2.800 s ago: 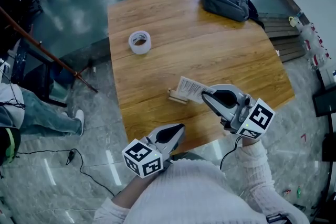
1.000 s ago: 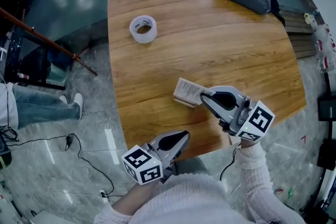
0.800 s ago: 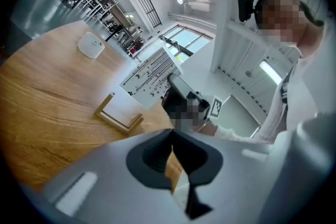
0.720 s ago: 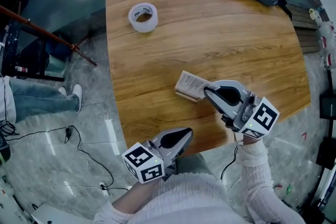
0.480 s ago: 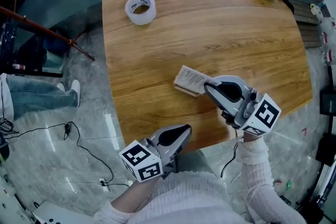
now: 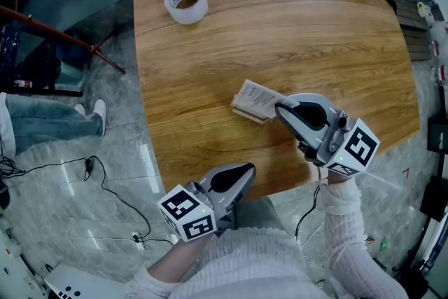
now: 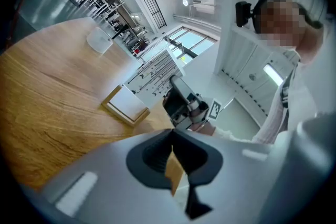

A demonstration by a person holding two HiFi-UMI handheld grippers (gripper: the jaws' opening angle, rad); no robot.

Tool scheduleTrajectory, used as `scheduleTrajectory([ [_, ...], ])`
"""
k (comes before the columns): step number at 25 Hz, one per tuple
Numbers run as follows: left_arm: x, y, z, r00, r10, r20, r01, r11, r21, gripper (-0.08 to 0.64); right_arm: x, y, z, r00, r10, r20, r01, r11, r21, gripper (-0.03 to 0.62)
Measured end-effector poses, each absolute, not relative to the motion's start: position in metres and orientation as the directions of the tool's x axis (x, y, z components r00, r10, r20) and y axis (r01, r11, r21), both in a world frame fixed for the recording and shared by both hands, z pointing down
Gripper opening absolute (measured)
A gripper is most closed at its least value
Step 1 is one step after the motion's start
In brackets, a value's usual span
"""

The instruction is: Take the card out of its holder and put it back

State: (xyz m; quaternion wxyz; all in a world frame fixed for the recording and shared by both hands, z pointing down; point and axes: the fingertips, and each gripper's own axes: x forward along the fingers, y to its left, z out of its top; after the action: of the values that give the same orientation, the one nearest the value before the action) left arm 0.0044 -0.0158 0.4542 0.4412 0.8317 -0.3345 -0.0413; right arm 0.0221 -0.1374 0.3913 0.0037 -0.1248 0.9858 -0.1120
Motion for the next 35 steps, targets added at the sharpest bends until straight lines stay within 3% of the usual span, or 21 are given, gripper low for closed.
scheduleTrajectory([
  [35, -0.006, -0.015, 0.462, 0.738, -0.631, 0.239, -0.534, -0.331, 0.778, 0.008, 0.019, -0.133, 0.417, -0.961, -0.268, 0.065, -0.276, 0.934, -0.229, 0.014],
])
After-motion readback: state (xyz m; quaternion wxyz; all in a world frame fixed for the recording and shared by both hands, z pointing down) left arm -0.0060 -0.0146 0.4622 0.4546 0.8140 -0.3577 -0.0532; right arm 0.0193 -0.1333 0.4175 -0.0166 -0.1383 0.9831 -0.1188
